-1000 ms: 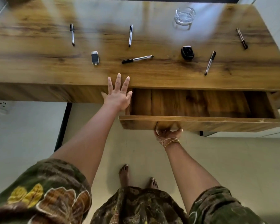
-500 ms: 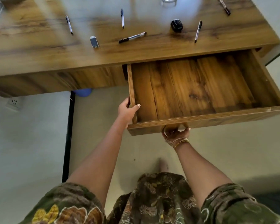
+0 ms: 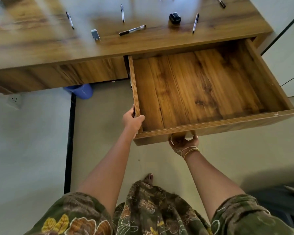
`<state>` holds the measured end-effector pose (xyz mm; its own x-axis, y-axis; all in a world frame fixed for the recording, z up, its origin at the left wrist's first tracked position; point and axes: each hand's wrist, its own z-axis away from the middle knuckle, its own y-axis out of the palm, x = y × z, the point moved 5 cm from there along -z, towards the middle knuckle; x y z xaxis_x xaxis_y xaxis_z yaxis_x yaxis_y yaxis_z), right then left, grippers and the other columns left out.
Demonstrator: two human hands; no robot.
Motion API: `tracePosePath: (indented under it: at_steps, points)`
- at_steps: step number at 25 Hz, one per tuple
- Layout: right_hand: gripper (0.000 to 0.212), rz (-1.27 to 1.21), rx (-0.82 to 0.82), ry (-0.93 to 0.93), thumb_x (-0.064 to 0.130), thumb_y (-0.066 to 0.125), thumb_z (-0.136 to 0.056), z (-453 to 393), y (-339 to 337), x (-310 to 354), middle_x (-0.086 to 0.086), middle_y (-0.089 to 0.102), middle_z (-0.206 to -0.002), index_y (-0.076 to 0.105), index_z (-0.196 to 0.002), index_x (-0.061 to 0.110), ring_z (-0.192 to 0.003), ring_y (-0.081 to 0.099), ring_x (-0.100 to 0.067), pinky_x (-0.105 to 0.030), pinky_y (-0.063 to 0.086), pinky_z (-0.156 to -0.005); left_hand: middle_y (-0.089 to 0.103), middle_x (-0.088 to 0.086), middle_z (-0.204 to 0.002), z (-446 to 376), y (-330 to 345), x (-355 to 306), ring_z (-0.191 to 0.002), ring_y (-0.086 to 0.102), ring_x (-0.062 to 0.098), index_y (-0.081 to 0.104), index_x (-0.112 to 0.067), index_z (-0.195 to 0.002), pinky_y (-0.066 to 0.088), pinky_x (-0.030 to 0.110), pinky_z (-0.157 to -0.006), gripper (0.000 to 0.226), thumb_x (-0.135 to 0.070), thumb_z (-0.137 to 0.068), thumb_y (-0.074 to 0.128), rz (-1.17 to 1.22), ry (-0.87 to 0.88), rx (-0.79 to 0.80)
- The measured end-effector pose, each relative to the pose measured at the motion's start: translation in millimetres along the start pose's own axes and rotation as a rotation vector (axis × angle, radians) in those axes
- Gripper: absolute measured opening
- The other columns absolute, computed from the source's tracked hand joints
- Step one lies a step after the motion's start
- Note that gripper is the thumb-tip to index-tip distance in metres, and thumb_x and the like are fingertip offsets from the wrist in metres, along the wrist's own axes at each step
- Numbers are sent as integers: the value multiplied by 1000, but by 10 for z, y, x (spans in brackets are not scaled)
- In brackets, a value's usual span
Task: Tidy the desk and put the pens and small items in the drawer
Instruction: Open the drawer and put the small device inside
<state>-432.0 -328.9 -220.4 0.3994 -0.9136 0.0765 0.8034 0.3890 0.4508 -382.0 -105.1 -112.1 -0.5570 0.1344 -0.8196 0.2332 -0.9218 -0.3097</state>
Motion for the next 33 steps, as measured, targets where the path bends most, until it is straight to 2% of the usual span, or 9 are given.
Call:
tracePosePath:
  at_steps: [4,10,14,17,20,23,26,30,33]
  points:
    - [50,-7,11,23,59,51,-76,84,0,15,-6,68,-111,67,-94,15,-101,64,-27,-45,54,-80,49,3,-145,50,5,15,-127,51,22,36,-18,-148,46,23,-86,66,-7,-88,64,-69,27,-10]
    - [75,39,20,58,68,45,-77,73,-52,37,-15,62,-122,56,-125,11,-116,58,-33,-48,50,-94,40,4,-152,135,17,-9,-136,42,23,28,-14,-151,41,34,-105,69,-5,-91,59,-198,105,-24]
    - [76,159,-82,23,71,36,-82,186,-105,95,-14,59,-121,52,-121,9,-119,56,-32,-45,43,-104,45,6,-148,164,36,-26,-131,48,25,31,-16,-150,45,35,-102,66,-10,-91,59,-319,153,-59]
    - [63,332,-146,-41,64,34,-88,377,-164,154,-14,64,-106,55,-105,8,-105,63,-31,-41,42,-101,59,11,-130,294,68,45,-115,59,28,48,-11,-137,53,40,-93,45,-20,-93,54,-449,196,-139]
    - [32,444,-190,-319,39,43,-90,708,-38,229,-7,62,-76,55,-90,9,-71,62,-23,-35,49,-77,65,13,-100,532,86,93,-83,60,24,59,-4,-105,48,30,-63,30,-30,-99,43,-532,226,-222]
    - [19,831,-275,-965,23,51,-79,1217,250,432,-3,52,-59,50,-63,14,-54,48,-18,-32,46,-53,62,12,-91,729,37,65,-75,54,23,57,-7,-98,38,32,-60,29,-30,-100,38,-638,248,-239]
    - [26,1367,-136,-1380,22,51,-86,1579,667,351,1,50,-56,50,-61,14,-52,43,-14,-24,29,-47,63,10,-94,861,-29,33,-76,55,23,56,-10,-103,39,33,-60,29,-32,-100,37,-751,253,-217]
    - [22,1892,9,-1602,27,50,-89,1547,1018,123,-7,65,-91,65,-94,12,-85,58,-22,-28,46,-69,63,10,-110,939,-99,-107,-94,60,26,50,-13,-125,49,37,-71,34,-32,-98,42,-801,346,-169]
    - [42,2168,102,-1655,36,51,-90,1404,1207,-35,-11,59,-126,57,-124,12,-115,55,-28,-41,48,-93,40,14,-150,830,-186,-302,-137,39,30,30,-13,-148,38,51,-106,57,-35,-97,45,-897,398,-197]
